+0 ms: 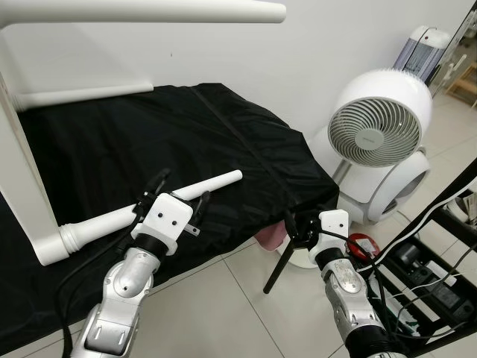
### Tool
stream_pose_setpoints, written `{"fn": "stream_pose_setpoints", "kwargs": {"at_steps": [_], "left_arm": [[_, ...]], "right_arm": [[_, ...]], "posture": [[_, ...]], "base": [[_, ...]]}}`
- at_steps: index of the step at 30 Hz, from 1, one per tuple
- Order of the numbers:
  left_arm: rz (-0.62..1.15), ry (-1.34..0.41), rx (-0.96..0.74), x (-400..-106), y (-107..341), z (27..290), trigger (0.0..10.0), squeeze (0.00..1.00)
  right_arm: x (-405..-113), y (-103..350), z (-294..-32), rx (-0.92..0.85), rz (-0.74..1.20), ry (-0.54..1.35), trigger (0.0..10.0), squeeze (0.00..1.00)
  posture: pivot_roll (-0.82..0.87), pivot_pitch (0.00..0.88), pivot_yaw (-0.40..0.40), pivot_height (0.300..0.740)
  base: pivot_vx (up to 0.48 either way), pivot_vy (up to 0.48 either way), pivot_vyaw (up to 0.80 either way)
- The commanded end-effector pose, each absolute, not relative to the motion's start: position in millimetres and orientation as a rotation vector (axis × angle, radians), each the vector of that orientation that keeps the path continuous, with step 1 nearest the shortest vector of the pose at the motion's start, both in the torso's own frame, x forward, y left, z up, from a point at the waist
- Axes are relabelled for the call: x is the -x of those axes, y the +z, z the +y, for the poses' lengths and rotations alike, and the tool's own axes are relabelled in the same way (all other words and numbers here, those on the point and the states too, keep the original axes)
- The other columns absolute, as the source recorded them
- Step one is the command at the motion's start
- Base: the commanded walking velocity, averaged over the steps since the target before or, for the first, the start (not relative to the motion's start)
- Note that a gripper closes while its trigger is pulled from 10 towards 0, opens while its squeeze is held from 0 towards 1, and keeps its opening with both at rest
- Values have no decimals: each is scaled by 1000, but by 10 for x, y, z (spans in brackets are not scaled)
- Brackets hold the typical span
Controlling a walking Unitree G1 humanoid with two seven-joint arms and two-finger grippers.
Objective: Building children table
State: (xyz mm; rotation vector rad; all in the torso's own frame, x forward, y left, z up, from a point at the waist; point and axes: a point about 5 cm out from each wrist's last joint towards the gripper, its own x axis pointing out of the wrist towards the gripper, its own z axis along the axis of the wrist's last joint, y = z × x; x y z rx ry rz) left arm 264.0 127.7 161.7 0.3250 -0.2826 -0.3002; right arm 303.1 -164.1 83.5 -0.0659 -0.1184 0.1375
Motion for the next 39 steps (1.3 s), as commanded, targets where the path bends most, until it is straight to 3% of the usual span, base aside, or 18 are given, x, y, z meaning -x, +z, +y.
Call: {"fn": "stream_pose_setpoints", "kwargs": {"at_steps": [1, 7, 13, 31, 39], "left_arm": [[-265, -300, -301, -2663, 1583, 1294, 10000, 0], [-216, -272, -184, -2780, 1476, 1326, 10000, 0], [-234, -282, -155, -2817, 1468, 1245, 10000, 0], [-228, -437, -213, -2397, 1269, 1294, 10000, 0], [-215, -467, -241, -2348, 1228, 1295, 10000, 0]], "right_arm": [[-3021, 826, -1667, 66, -122, 120, 10000, 0], [-2990, 814, -1640, 75, -129, 116, 10000, 0], [-2966, 767, -1589, 69, -113, 134, 10000, 0], [-2929, 695, -1595, 102, -85, 179, 10000, 0], [-2936, 706, -1659, 122, -87, 181, 10000, 0]], "posture": [[42, 0, -68, 740], [28, 0, -77, 740], [42, 0, -111, 740], [72, 0, -129, 740], [72, 0, -127, 740]], "base": [[0, 0, 0], [0, 0, 0], [0, 0, 800], [0, 0, 800], [0, 0, 800]]}}
